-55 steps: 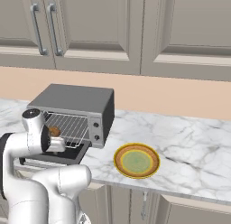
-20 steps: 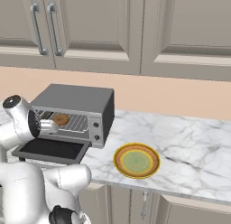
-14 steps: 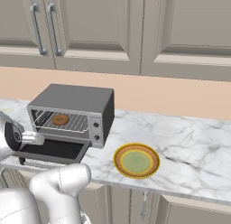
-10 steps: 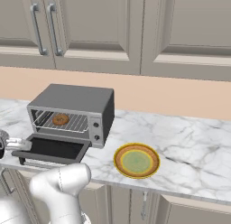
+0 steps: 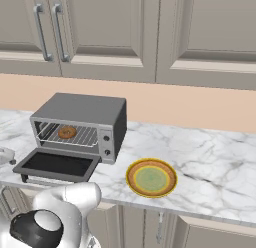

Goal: Pick up the bagel from the plate, place it on the toaster oven rack, close the door, and set the timer.

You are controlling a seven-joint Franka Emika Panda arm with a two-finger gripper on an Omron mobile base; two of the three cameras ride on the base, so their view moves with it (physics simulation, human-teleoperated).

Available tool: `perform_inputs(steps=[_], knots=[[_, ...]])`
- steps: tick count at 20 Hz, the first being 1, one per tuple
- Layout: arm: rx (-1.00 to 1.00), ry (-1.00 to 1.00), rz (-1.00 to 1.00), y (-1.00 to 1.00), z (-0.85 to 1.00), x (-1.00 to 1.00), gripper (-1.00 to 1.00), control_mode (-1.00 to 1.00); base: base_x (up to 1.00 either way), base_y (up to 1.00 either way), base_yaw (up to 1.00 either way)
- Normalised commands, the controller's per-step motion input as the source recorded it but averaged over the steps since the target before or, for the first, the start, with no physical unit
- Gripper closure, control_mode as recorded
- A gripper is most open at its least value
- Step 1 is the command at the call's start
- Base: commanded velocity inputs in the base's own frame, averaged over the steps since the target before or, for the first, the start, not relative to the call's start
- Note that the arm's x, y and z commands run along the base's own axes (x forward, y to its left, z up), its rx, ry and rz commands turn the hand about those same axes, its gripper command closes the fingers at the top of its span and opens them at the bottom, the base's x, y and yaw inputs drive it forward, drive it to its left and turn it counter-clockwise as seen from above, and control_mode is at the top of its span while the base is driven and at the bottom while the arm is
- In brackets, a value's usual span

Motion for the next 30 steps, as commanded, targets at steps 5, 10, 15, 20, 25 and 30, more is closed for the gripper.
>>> perform_inputs(steps=[5, 10, 15, 20, 25, 30], knots=[[-0.28, 0.04, 0.0, 0.27, -0.19, 0.0, -1.0, -1.0, 0.0, 0.0, 0.0], [-0.23, 0.0, 0.0, 0.01, -0.17, 0.04, -1.0, -1.0, 0.0, 0.0, 0.0], [-0.17, 0.0, 0.0, -0.03, -0.21, 0.23, -1.0, -1.0, 0.0, 0.0, 0.0], [-0.07, 0.07, 0.0, -0.06, -0.33, 0.28, -1.0, -1.0, 0.0, 0.0, 0.0], [0.0, 0.12, 0.0, -0.1, -0.37, 0.09, -1.0, -1.0, 0.0, 0.0, 0.0], [0.0, 0.06, 0.01, -0.09, -0.28, 0.07, -1.0, -1.0, 0.0, 0.0, 0.0]])
